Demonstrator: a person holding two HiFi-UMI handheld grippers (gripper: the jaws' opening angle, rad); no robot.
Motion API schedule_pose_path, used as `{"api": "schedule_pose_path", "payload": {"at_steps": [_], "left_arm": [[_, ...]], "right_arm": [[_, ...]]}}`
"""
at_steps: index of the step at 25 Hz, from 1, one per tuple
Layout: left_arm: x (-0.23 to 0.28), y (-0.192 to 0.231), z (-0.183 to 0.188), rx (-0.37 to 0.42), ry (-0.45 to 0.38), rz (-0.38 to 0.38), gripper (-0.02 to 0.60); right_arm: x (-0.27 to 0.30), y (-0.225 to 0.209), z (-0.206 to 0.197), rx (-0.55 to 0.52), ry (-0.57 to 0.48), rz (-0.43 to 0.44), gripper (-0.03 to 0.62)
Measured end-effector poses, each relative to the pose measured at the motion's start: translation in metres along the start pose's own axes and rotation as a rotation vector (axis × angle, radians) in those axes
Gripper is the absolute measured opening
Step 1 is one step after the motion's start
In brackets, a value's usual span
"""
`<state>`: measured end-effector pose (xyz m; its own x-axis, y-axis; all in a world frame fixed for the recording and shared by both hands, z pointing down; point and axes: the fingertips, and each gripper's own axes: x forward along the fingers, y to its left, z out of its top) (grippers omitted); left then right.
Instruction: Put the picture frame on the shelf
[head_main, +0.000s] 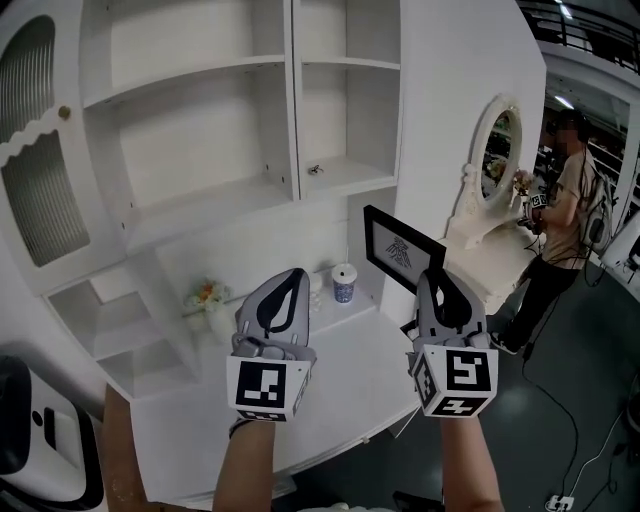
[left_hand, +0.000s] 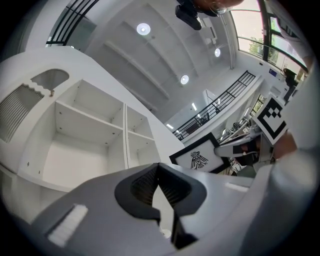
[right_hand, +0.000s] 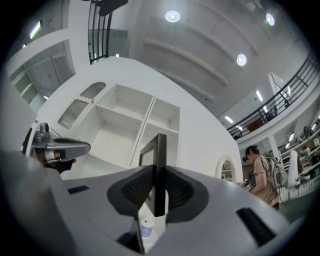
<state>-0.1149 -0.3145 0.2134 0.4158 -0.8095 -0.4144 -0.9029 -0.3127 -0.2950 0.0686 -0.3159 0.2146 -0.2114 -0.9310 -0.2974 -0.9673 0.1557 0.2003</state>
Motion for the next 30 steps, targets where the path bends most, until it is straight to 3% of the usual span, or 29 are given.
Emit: {"api": "schedule_pose_path", "payload": {"at_steps": [11, 30], "left_arm": [[0.046, 0.013, -0.017, -0.018, -0.032, -0.007, 0.009], [0.138, 0.043, -0.046, 0.056, -0.020, 0.042, 0.009]], "right_arm": [[0.050, -0.023, -0.006, -0.012, -0.015, -0.030, 0.080], [0.180, -0.054, 0.005, -0.040, -0.091, 0.021, 0.080]]}}
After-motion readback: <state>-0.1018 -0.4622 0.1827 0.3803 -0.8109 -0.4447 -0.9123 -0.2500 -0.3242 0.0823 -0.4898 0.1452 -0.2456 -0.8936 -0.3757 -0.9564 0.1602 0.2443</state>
